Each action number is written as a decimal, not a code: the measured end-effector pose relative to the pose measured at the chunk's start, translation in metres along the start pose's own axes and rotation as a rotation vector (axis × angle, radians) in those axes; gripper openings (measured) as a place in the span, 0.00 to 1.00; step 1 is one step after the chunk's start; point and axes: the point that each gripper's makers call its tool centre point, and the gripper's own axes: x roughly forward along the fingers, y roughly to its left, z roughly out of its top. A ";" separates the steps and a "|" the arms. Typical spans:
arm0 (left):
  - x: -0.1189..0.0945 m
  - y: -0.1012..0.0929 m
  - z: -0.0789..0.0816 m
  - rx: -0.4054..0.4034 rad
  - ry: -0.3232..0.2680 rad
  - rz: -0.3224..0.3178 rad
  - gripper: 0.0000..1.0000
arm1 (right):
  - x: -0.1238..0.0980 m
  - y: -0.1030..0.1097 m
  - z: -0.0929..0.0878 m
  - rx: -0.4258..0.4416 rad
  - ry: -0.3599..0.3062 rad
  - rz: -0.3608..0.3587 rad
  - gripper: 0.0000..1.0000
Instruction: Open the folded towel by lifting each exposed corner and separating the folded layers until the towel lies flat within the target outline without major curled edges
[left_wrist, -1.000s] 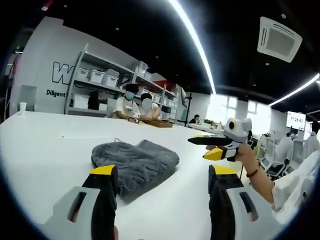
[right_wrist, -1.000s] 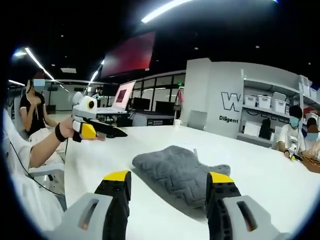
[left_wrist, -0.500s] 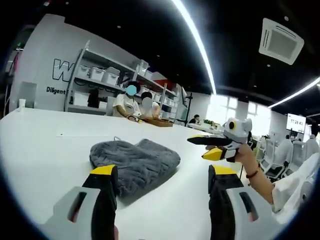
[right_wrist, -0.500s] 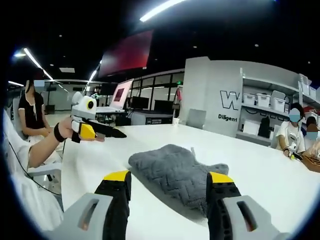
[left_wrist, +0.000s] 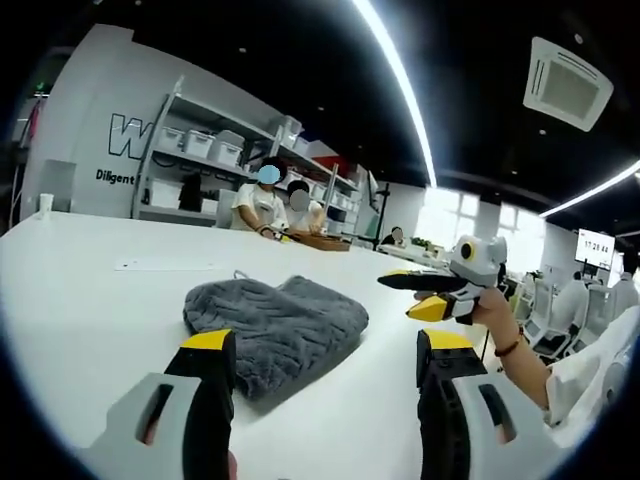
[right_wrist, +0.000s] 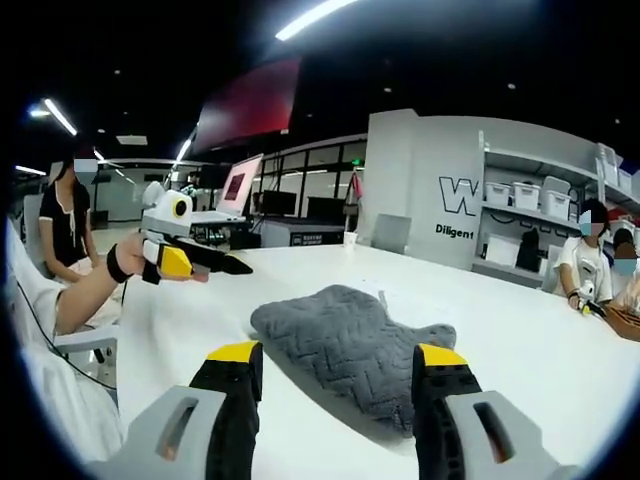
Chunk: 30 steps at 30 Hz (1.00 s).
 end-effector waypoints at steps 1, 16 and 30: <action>0.000 0.000 0.000 0.001 0.001 0.000 0.72 | 0.000 -0.001 0.000 0.000 0.001 -0.003 0.58; 0.008 0.001 -0.004 0.024 0.008 0.013 0.73 | 0.000 -0.004 -0.001 0.000 0.002 -0.013 0.58; 0.010 0.009 -0.003 0.026 0.003 0.020 0.74 | 0.008 -0.007 -0.001 -0.001 0.008 -0.026 0.58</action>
